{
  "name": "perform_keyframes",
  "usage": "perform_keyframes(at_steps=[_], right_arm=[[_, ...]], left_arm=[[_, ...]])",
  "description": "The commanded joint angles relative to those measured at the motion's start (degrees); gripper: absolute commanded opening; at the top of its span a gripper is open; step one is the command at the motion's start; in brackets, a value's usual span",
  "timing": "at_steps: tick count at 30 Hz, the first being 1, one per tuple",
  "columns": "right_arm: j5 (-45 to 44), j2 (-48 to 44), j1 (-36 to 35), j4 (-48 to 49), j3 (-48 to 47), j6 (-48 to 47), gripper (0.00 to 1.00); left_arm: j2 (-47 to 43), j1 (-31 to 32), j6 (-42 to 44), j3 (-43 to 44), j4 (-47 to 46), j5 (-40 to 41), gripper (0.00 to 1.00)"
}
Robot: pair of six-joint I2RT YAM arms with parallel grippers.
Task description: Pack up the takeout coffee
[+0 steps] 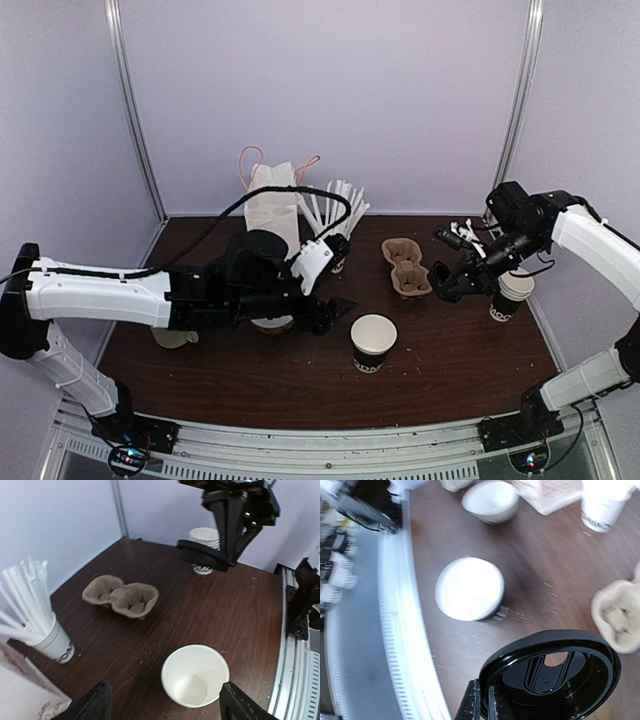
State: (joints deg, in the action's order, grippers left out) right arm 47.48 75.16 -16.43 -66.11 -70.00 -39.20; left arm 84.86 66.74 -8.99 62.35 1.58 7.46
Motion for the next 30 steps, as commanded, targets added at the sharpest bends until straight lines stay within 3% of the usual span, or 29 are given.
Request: perform_keyframes(at_steps=[1,9,11,19,30], right_arm=[[20.46,0.34,-1.4,-11.83,-4.2,-4.99,0.03],[29.77,2.2,-3.04,-26.85,-11.77,-15.8,0.04],[30.26,1.98,-3.26,-27.47,-11.83,-16.34,0.04],[30.3,1.02,-3.51,-28.02,-11.65,-16.08,0.04],[31.11,1.23,-3.45,-27.08,-12.08,-15.2,0.04]], left_arm=[[3.82,4.31,13.2,-5.71,-30.84,-7.29,0.8],[13.04,5.49,17.42,-4.14,-48.38,-8.84,0.9],[15.08,5.66,18.3,-2.57,-51.23,-8.85,0.97],[21.7,6.34,21.6,3.57,-56.42,-10.09,0.98],[24.65,7.94,22.72,6.89,-56.58,-10.22,0.97]])
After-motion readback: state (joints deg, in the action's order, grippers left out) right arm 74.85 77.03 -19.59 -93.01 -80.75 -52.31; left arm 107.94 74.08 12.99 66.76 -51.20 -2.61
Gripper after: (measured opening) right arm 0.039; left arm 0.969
